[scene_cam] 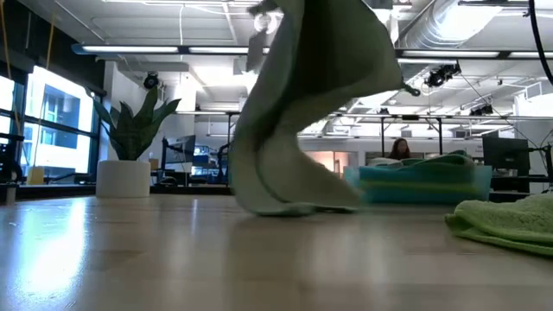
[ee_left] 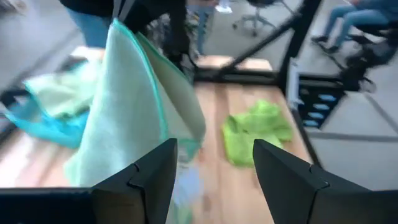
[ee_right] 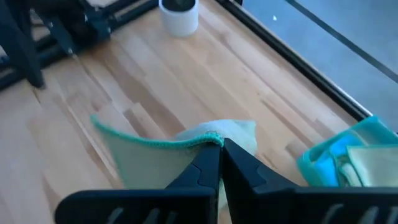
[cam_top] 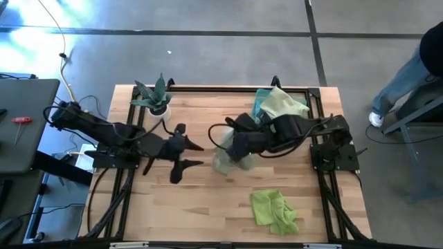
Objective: Fold microfiber towels
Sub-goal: Fold the green microfiber cloth
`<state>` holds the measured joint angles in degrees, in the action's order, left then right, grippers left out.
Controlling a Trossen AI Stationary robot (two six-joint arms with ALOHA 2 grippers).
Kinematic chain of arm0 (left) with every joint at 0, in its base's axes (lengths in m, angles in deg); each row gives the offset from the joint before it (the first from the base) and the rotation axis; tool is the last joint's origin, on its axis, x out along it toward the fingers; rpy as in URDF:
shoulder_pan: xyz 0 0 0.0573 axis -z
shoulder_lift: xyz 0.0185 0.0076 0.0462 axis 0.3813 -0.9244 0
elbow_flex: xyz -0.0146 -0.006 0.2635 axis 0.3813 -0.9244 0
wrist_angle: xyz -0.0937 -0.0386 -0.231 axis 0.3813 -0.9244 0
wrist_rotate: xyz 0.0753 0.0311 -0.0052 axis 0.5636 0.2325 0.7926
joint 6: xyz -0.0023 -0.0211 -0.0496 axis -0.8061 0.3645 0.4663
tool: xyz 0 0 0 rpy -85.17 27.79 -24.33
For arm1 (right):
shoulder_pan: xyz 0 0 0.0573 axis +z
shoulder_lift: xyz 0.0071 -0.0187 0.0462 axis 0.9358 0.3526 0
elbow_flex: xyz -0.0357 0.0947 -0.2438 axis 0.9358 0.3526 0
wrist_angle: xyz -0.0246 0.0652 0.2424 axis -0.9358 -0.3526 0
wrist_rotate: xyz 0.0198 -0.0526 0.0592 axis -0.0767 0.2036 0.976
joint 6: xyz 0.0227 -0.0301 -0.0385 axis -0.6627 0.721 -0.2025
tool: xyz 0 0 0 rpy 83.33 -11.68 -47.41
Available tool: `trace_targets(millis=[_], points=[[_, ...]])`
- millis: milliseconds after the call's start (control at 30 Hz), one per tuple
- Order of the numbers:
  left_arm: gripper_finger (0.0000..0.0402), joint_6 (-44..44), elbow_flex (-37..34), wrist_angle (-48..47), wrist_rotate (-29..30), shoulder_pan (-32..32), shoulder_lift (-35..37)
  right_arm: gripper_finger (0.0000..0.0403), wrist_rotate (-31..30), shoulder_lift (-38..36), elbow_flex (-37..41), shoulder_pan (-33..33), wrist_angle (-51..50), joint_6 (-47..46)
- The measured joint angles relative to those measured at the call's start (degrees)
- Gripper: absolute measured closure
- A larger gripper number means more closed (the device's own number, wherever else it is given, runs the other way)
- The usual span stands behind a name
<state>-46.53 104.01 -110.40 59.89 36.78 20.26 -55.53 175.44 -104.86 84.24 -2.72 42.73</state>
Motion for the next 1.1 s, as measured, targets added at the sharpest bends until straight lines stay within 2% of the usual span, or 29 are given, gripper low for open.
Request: trace_targets(millis=[367,500,700,967,1100], points=[[0.0202,-5.3,0.0,12.2,9.3,-2.9,-6.0,0.0403,0.8,0.0,-0.7,-1.8,3.4,1.7],[0.0202,-2.4,0.0,15.5,9.2,-4.5,-6.1,0.0403,-0.1,0.0,-0.8,-2.1,4.0,1.8],[0.0202,-2.0,0.0,15.6,8.2,-5.9,-6.2,0.0403,-0.3,0.0,-0.7,-2.5,5.5,2.8],[0.0202,-2.2,0.1,15.4,5.5,-8.4,-10.5,0.0403,-0.2,0.0,-0.7,-2.5,9.8,6.7],[0.0204,-0.6,0.1,15.2,9.7,-7.9,-10.8,0.0403,0.0,0.0,-0.7,-2.5,8.9,6.7]])
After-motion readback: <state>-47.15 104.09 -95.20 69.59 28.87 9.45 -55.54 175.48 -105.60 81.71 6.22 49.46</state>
